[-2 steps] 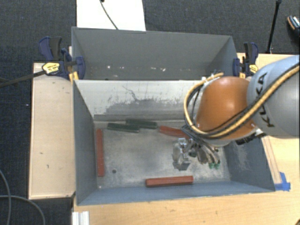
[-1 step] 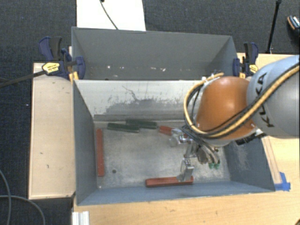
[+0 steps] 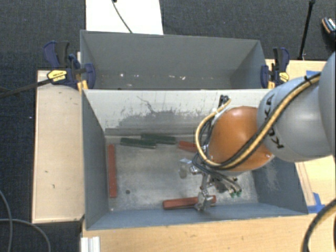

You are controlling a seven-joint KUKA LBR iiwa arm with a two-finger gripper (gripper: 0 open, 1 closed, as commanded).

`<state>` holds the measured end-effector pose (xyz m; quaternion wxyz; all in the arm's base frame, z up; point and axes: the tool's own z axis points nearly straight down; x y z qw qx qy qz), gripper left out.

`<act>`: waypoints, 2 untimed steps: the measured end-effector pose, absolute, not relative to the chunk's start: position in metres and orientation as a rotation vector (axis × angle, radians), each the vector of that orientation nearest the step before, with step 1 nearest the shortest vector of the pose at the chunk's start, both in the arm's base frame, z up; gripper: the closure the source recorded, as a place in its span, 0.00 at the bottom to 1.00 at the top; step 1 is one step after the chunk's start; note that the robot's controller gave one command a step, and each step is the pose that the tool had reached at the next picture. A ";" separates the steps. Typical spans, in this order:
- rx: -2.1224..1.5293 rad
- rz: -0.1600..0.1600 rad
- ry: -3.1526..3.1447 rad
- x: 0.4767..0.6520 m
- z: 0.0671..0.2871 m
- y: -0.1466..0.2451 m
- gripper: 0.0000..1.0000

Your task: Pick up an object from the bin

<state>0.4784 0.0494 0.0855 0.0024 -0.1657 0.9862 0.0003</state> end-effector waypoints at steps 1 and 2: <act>-0.178 0.002 3.133 0.503 0.070 0.062 0.00; -0.173 0.002 3.134 0.502 0.070 0.062 1.00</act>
Offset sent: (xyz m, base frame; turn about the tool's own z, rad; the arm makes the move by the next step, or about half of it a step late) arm 0.0234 0.0123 -0.0155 0.2195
